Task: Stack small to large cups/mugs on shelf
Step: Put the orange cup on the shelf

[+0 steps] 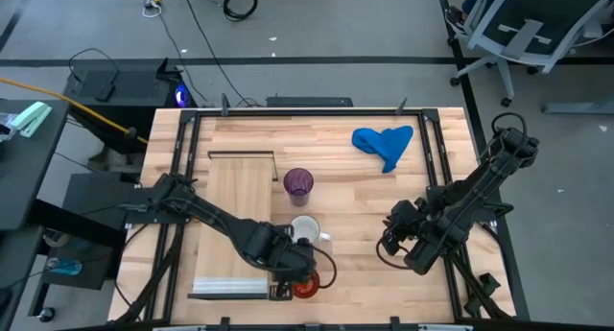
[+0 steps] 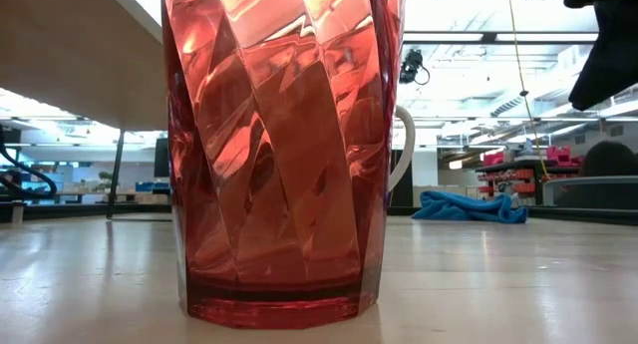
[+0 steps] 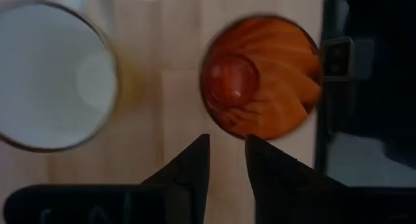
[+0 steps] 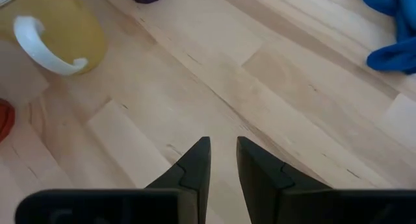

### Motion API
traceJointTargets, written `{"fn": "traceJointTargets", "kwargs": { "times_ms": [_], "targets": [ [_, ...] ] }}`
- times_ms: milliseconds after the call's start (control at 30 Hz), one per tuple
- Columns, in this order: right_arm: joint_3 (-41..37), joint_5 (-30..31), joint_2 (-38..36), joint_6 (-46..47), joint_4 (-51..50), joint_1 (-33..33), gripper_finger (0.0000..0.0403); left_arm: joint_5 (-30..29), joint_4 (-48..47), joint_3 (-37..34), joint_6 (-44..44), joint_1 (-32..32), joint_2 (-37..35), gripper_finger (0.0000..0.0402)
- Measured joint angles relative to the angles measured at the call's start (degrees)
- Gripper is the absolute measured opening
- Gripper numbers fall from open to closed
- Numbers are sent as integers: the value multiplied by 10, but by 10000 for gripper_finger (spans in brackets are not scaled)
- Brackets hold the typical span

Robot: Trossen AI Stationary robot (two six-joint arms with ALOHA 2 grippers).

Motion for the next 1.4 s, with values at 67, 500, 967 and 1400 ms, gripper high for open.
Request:
{"fn": "traceJointTargets", "kwargs": {
  "times_ms": [67, 500, 967, 1400],
  "targets": [
    [0, 0, 0, -9, 0, 0, 83, -31, 2, -4, -10, -4, -1, 108],
    [0, 2, 0, -42, -1, 0, 83, -55, 17, -5, -70, -9, 22, 108],
    [-17, 19, 1, -49, 11, 30, 83, -40, 26, -5, -84, -10, 41, 108],
    [-17, 19, 0, -49, 19, 34, 83, -33, 26, -6, -85, -8, 55, 108]
  ]
}}
